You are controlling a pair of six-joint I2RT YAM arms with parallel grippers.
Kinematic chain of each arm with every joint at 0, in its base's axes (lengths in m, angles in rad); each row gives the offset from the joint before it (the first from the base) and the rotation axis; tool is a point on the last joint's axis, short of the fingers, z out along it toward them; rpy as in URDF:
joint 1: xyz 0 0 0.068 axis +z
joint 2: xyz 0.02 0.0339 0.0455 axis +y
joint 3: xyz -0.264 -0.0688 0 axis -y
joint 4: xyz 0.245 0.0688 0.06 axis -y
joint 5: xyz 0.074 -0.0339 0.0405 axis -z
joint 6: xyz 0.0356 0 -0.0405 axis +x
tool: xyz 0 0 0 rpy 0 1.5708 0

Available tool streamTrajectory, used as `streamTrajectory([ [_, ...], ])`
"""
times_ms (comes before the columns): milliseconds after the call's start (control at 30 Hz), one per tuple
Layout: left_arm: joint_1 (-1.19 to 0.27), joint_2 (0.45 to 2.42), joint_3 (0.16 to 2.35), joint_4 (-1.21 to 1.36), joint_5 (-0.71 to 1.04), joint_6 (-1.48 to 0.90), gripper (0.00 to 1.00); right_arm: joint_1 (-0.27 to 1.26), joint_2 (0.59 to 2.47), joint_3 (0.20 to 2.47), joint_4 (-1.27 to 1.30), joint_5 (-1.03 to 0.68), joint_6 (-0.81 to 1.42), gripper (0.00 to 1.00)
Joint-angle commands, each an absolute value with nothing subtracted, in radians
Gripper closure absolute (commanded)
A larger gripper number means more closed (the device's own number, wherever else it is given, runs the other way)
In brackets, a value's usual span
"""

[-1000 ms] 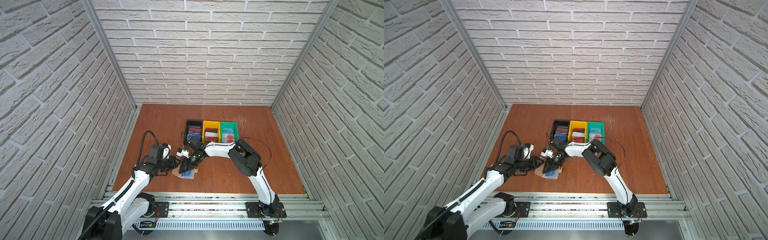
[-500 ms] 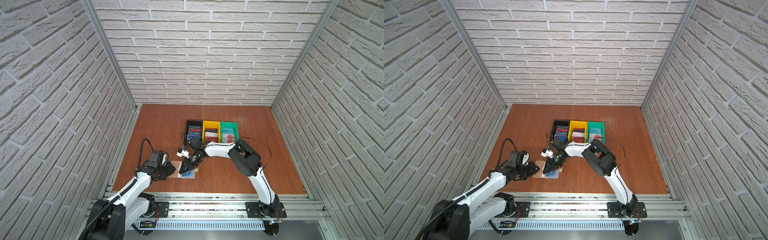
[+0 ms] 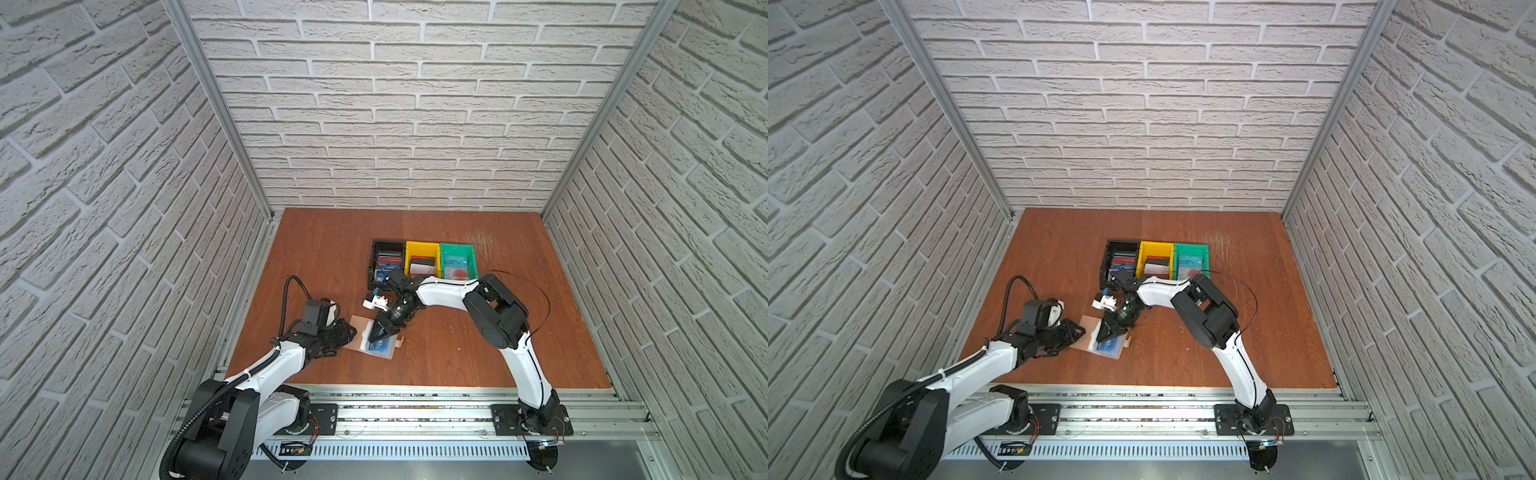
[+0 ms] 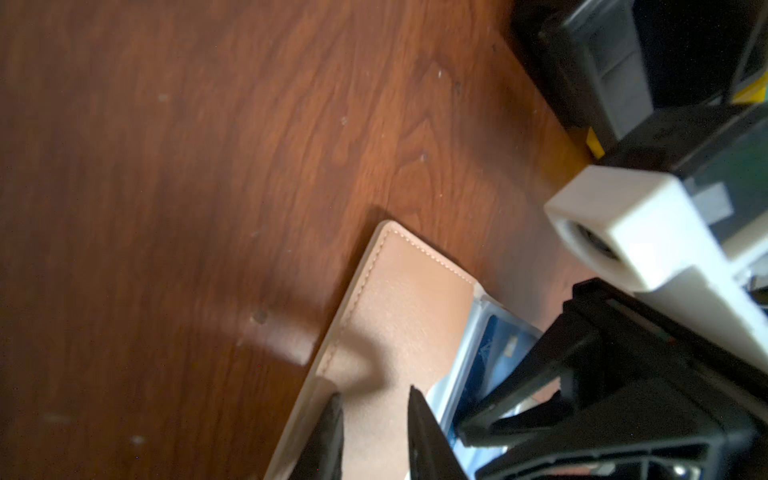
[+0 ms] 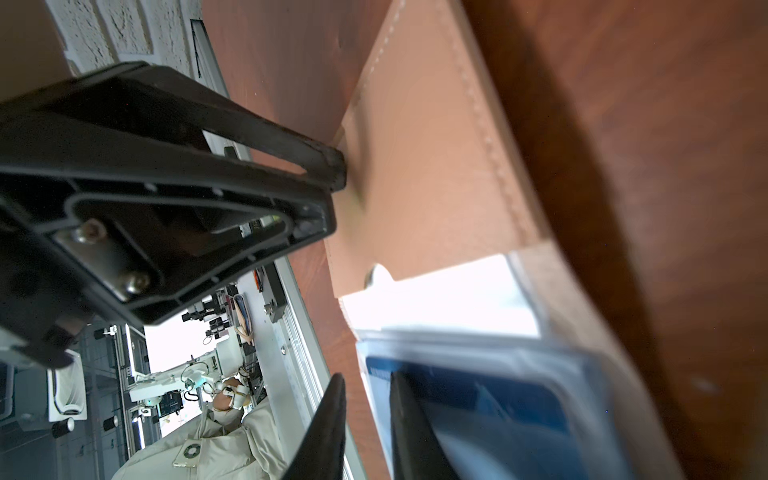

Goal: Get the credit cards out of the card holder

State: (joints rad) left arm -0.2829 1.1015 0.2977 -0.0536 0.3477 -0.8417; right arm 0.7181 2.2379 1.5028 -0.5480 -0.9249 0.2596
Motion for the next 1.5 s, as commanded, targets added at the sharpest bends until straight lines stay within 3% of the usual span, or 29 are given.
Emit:
streamTrajectory([
  [0,-0.316,1.133,0.239,-0.069,0.293,-0.883,0.71,0.698,2.202,1.505,-0.703,-0.821,0.15,0.77],
  [500,-0.355,1.184,0.256,-0.074,0.262,-0.91,0.71,0.747,2.014,1.34,-0.753,-0.743,0.124,0.78],
  [1033,-0.387,1.073,0.197,-0.124,0.244,-0.973,0.71,0.72,2.175,1.509,-0.828,-0.561,0.14,0.8],
  [1467,-0.465,0.956,0.176,-0.141,0.231,-1.054,0.71,0.669,2.209,1.599,-0.862,-0.557,0.108,0.79],
])
